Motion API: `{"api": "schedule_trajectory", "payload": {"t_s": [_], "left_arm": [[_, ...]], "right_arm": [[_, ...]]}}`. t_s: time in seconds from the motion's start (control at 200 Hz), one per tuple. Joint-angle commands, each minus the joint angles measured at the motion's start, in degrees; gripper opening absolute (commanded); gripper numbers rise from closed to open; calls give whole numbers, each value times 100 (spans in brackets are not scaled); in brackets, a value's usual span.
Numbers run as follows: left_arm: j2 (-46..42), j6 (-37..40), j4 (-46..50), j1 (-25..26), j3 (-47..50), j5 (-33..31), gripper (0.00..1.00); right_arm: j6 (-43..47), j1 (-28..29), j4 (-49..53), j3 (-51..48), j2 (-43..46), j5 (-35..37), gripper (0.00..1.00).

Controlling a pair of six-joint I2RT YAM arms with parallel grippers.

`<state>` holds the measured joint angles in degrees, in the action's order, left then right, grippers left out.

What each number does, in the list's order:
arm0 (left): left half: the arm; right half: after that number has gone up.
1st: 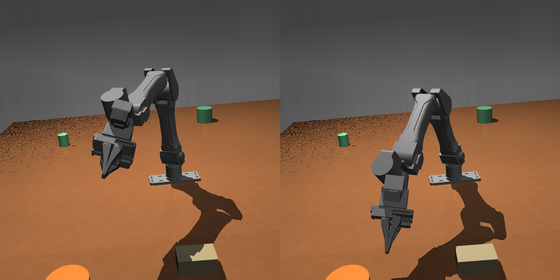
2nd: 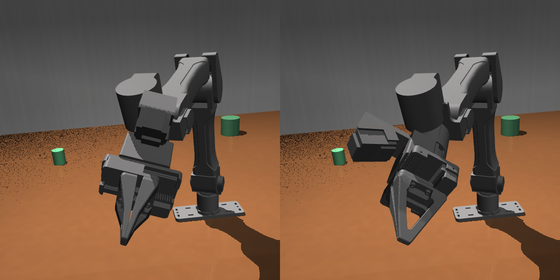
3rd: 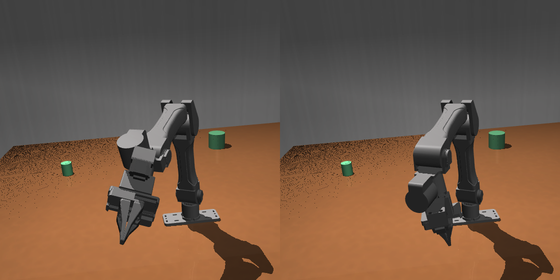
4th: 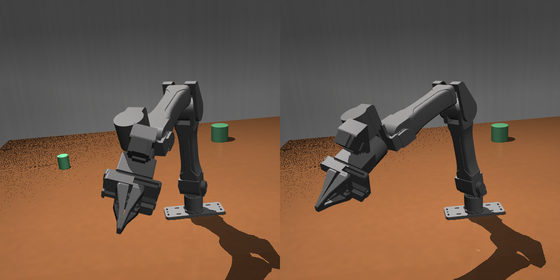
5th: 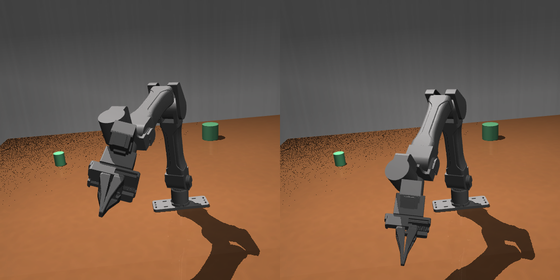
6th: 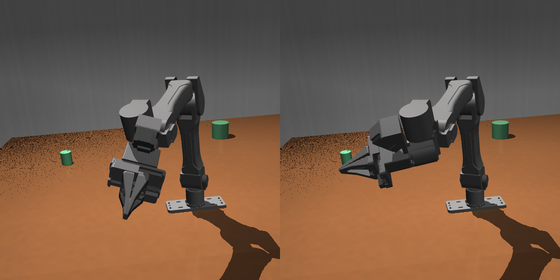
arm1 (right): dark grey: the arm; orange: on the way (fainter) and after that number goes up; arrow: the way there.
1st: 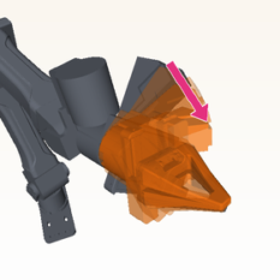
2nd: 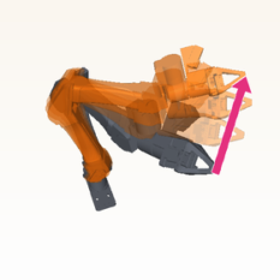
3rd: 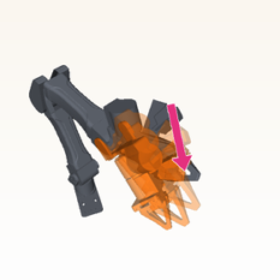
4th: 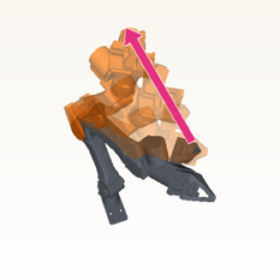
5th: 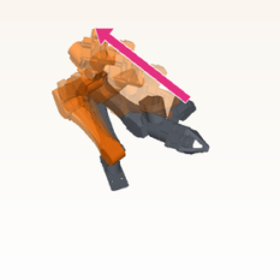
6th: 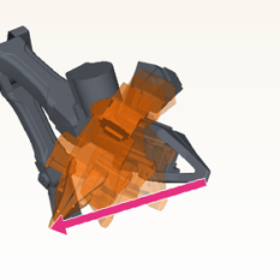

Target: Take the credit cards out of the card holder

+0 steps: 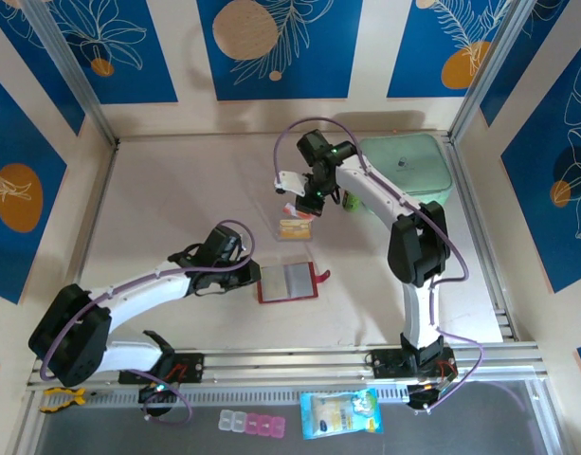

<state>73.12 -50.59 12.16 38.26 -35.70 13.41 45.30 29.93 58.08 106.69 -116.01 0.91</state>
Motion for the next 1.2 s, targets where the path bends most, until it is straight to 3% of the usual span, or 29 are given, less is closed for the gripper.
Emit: {"api": "schedule_trajectory", "payload": {"t_s": [0.0, 0.205, 0.455, 0.56, 0.73, 1.195], "left_arm": [[-105, -17, 204, -60, 19, -84, 17], [-214, -34, 277, -98, 104, -132, 17], [-250, -13, 324, -164, 132, -148, 17], [-229, -6, 329, -179, 150, -137, 17], [-211, 14, 313, -215, 154, -112, 17], [54, 42, 34, -258, 110, 86, 17]], "right_arm": [[331, -66, 425, 486, -287, -244, 0], [444, -102, 665, 1151, -758, -358, 0], [536, -102, 739, 1224, -1090, -266, 2], [557, -102, 732, 1205, -1166, -222, 9], [471, -102, 600, 1205, -1138, -65, 17], [-514, -102, -243, 740, -631, 116, 18]]}}
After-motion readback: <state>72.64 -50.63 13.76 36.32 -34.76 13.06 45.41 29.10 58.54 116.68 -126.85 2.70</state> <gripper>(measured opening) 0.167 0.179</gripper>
